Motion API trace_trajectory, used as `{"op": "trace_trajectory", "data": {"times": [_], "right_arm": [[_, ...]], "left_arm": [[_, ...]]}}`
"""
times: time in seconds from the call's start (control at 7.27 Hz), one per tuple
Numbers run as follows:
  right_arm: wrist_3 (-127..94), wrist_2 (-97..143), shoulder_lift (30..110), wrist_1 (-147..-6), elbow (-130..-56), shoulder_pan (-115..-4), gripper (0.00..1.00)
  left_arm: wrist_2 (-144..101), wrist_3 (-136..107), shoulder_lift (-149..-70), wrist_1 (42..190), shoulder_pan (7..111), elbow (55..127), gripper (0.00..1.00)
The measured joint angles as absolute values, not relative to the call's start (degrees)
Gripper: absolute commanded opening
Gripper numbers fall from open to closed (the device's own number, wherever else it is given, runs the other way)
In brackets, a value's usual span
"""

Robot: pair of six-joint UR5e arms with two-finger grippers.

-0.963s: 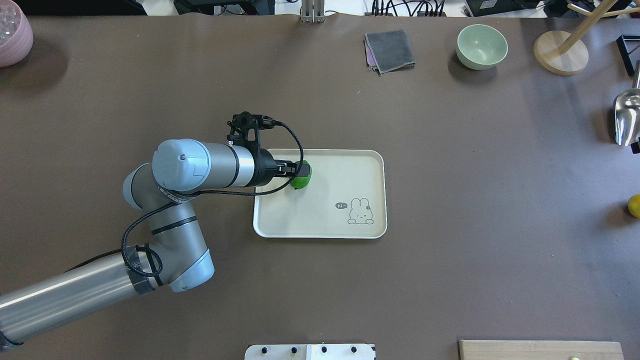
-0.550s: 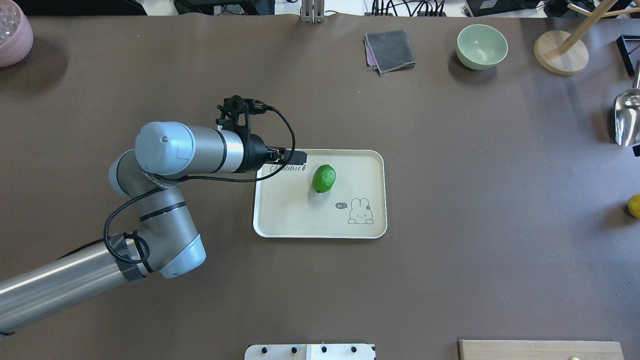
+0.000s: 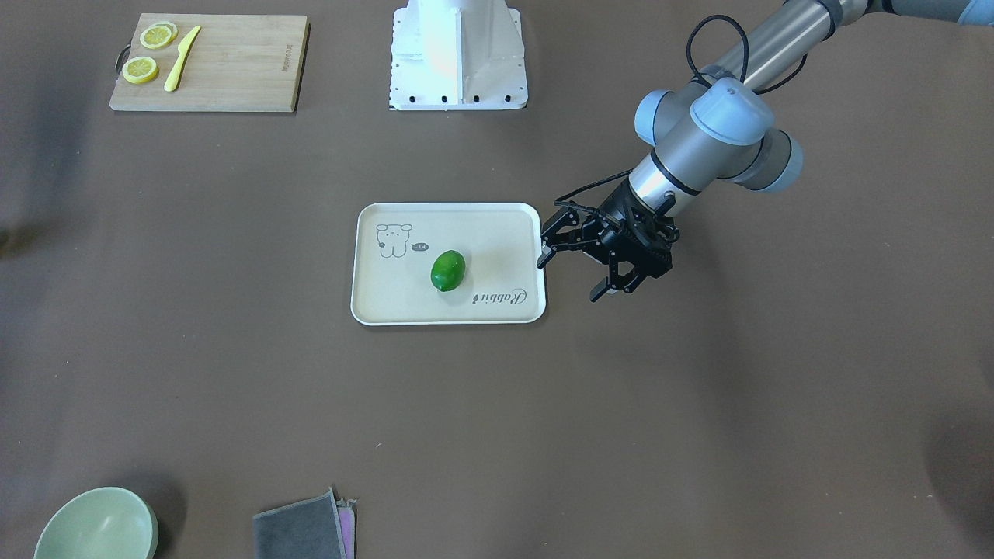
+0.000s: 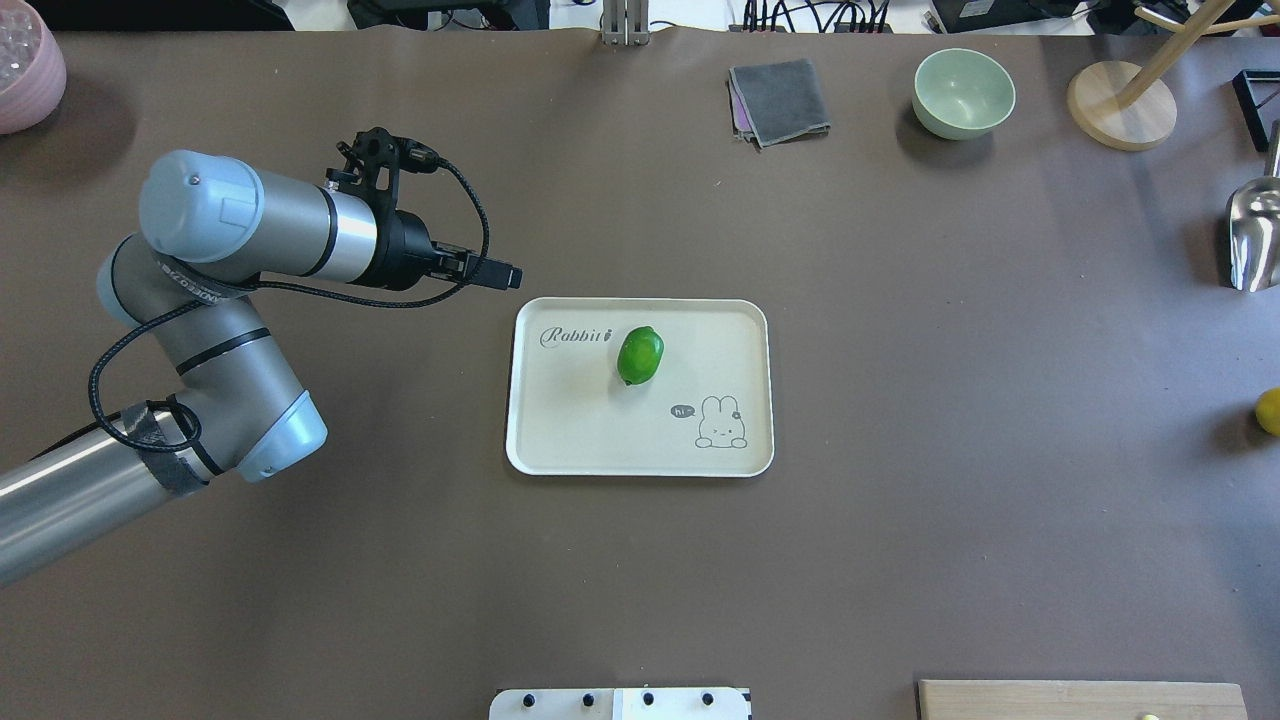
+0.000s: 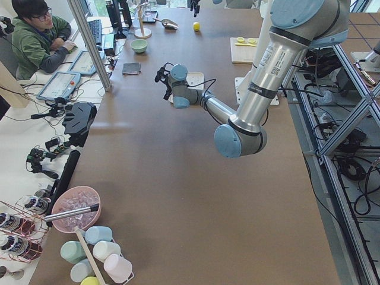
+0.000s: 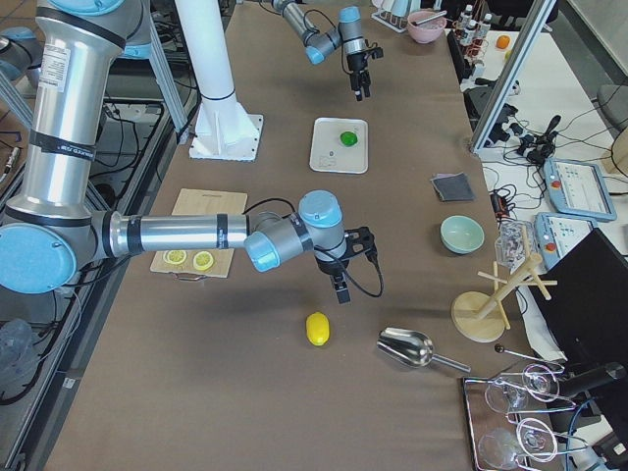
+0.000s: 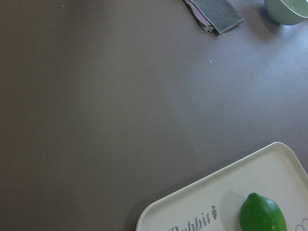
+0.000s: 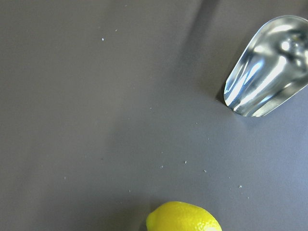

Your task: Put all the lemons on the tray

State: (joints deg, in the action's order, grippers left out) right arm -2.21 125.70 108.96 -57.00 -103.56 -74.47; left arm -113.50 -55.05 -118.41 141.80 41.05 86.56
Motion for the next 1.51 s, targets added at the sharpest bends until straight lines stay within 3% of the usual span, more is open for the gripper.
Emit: {"op": "trace_trajectory", "data": {"times": [0.83,1.51], "right_arm": [[38.03,123.20,109.67,-52.86,-98.41,-75.14,1.00],[50.90,122.37,105.62,-52.52,-91.32,-74.26,1.00]], "left_arm": [[-113.47,-54.93,-117.99,142.03,40.96,86.37,0.99],[-113.47,-54.93,-118.03,142.03,40.81,86.19,0.99]]}}
